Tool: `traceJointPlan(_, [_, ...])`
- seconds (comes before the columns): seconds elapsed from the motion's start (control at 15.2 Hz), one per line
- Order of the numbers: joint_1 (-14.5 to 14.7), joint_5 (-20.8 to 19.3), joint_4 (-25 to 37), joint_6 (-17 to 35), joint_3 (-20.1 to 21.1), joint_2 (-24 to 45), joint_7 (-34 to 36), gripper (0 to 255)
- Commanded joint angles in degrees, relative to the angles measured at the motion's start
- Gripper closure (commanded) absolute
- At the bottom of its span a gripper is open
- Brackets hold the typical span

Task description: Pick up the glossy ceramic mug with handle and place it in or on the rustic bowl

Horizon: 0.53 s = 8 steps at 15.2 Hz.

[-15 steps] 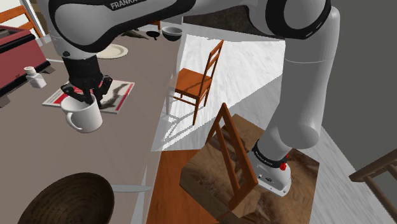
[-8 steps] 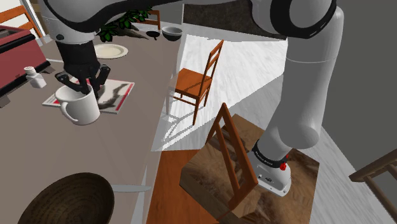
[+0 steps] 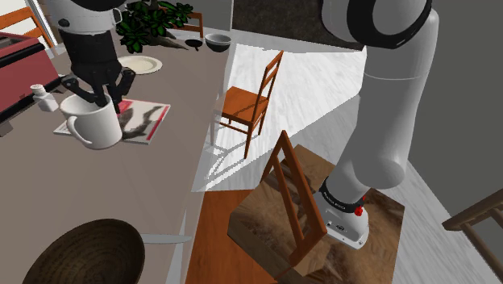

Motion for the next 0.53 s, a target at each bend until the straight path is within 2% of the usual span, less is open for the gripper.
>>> traceJointPlan(0.0, [0.8,0.4,-1.2,0.0,0.7,-1.3,1.5,255])
traceJointPlan(0.46, [5.0,1.5,-6.3,1.3,3.7,-5.7,9.0,255])
